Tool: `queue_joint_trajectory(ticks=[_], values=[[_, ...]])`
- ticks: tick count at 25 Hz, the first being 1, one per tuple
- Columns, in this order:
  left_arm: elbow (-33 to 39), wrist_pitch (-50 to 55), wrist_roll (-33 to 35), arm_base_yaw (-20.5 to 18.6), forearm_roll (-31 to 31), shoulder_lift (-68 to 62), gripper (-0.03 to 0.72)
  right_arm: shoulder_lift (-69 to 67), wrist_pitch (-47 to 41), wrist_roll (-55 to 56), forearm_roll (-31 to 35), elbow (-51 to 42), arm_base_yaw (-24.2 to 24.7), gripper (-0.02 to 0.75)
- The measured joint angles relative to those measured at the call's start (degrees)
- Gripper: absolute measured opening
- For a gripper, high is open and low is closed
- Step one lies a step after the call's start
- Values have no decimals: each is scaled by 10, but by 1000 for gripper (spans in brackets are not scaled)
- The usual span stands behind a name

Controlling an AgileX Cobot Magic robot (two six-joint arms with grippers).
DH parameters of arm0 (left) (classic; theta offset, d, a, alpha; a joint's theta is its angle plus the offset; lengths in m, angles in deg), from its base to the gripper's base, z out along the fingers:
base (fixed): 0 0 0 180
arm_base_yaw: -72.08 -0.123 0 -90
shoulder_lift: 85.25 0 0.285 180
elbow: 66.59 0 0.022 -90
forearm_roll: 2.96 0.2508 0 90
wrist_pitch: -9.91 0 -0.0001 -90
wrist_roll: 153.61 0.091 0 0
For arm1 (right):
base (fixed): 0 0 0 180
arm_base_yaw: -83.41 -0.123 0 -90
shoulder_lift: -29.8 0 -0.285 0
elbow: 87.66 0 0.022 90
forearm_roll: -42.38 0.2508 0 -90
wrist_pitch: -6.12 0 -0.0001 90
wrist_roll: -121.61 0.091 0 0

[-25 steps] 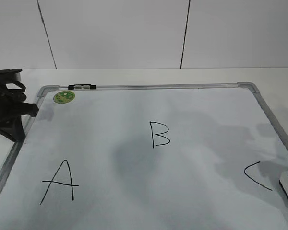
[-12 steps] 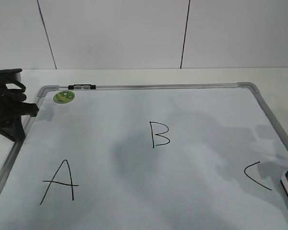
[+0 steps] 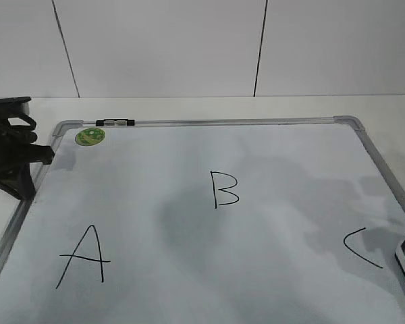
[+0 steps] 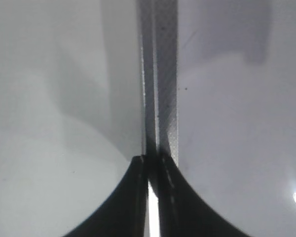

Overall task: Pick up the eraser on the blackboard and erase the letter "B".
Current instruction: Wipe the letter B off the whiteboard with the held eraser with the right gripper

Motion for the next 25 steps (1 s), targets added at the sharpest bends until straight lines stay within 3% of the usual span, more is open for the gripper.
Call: queue_joint_trajectory(ticks=[25], values=[[0, 2, 0, 0, 0, 0, 17, 10, -64, 1, 9, 47, 0, 537]])
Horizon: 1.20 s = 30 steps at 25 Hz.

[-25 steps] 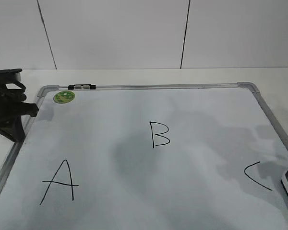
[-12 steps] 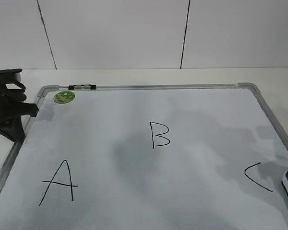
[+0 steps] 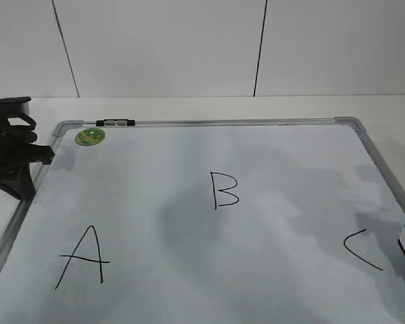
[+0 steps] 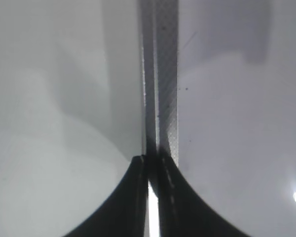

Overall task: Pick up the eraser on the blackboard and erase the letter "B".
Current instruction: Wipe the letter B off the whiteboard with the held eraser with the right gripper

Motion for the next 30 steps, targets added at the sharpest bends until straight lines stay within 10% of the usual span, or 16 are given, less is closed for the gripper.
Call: queue_joint_trajectory(ticks=[30], values=[[-2, 7, 0, 0, 1, -1, 17, -369, -109, 32, -6, 576, -194, 537]])
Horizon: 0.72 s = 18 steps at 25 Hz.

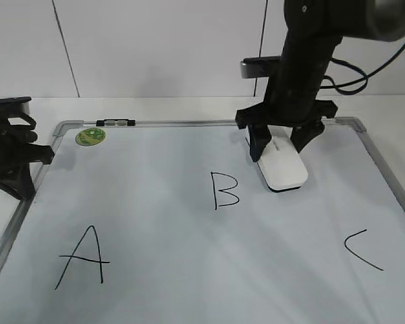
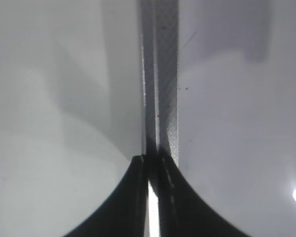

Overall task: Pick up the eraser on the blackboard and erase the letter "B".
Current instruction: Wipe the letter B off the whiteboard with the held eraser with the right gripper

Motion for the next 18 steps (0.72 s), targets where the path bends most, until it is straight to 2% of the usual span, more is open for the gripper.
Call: queue_joint_trajectory(ticks=[14, 18], values=[[-1, 1, 0, 0, 0, -1, 17, -61, -3, 2, -1, 13, -1, 537], [-1, 1, 0, 0, 0, -1, 17, -70, -16, 3, -14, 26, -14, 537]])
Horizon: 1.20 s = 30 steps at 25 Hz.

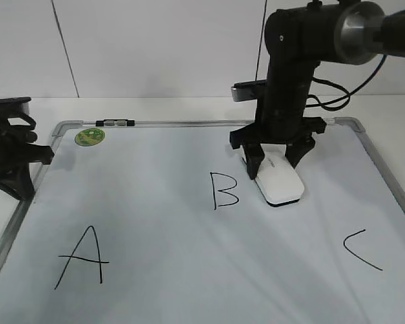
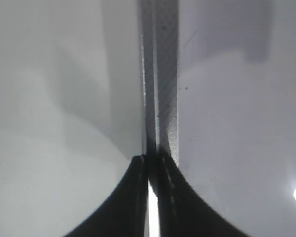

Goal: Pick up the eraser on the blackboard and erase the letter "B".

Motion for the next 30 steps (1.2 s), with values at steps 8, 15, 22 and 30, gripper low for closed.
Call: queue_joint_trajectory(ticks=[8, 15, 22, 30], values=[[0, 2, 0, 0, 0, 0, 17, -10, 4, 1, -16, 17, -86, 537], [0, 3, 0, 0, 0, 0, 17, -12, 7, -5, -5, 17, -169, 537], [0, 6, 0, 0, 1, 0, 17, -12, 9, -16, 3, 17, -182, 537], [0, 6, 0, 0, 1, 0, 17, -13, 10, -4, 18, 21, -107, 537]])
